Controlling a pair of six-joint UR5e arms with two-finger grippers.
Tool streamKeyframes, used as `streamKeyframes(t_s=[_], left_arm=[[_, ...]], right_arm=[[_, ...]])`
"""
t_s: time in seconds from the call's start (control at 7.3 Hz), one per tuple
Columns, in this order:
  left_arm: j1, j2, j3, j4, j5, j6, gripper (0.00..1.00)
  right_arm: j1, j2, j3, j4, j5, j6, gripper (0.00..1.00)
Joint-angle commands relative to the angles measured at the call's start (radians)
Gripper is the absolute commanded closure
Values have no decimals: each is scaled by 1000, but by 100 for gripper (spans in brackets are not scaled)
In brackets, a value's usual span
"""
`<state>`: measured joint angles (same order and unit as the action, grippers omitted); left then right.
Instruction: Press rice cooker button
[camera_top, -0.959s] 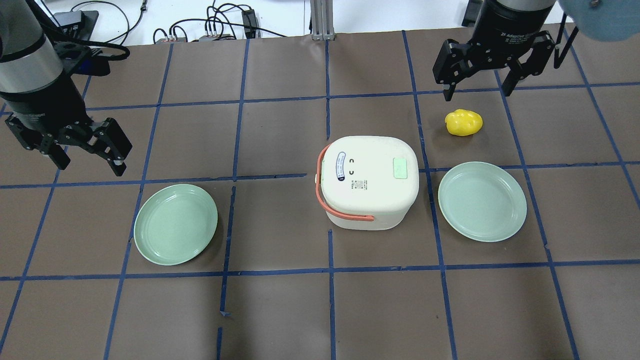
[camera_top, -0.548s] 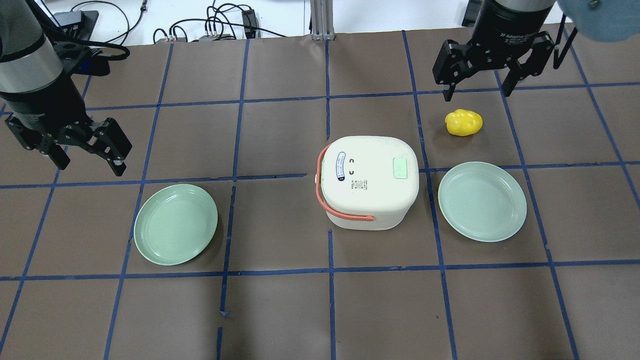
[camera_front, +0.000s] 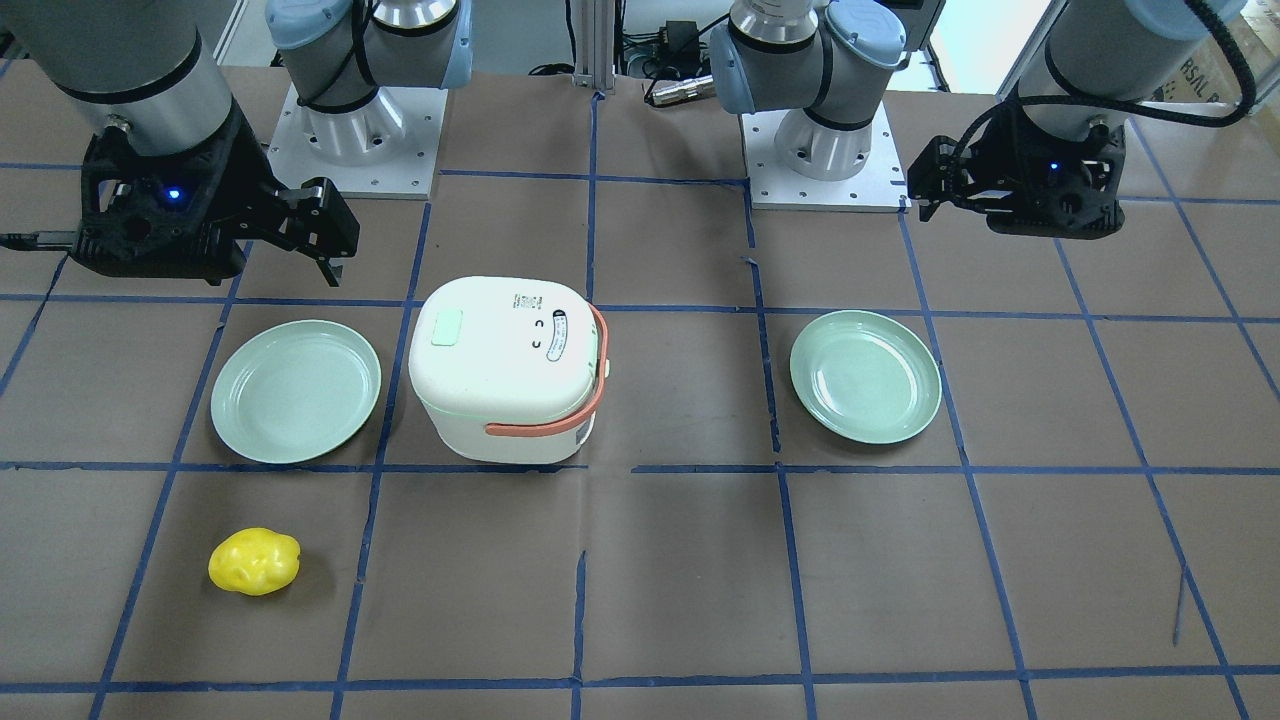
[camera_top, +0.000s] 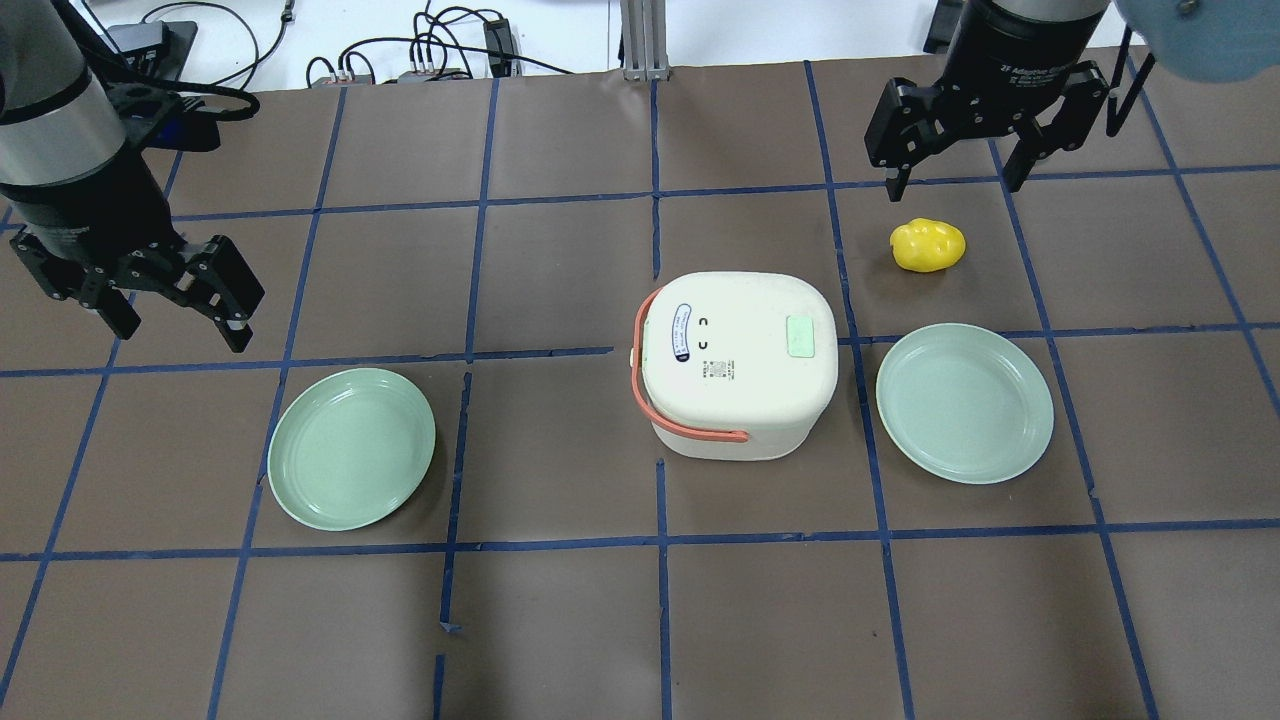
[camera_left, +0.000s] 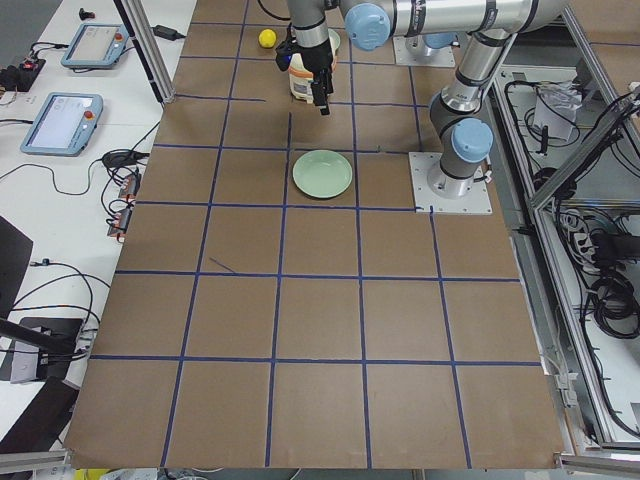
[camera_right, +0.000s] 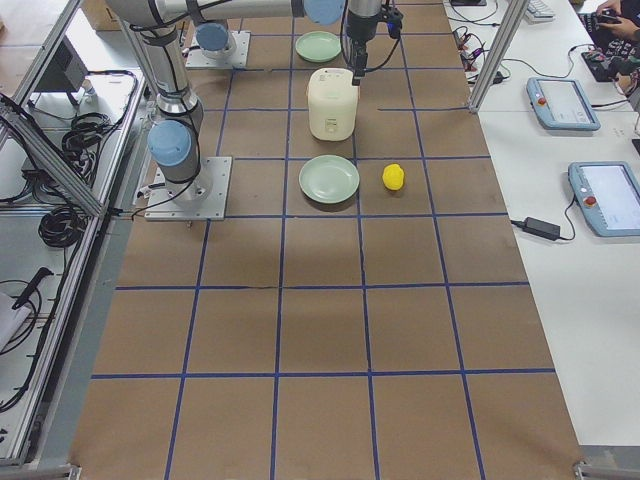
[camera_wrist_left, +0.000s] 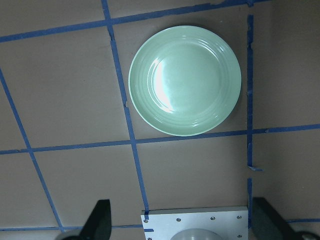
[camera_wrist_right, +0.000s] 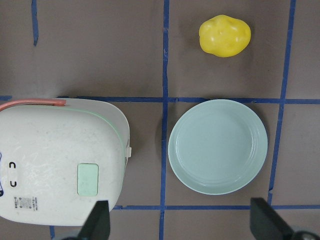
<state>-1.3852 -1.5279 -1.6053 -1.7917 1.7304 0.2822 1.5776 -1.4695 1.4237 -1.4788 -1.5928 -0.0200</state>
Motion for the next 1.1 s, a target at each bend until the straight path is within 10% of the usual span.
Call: streamKeyframes(t_s=[0.0,0.96], left_arm=[[0,0,1,0,0,0,0],[0,0,-1,0,0,0,0]], right_arm=[[8,-2,0,0,2,3,0],[9,-8,6,-18,37,6,0]])
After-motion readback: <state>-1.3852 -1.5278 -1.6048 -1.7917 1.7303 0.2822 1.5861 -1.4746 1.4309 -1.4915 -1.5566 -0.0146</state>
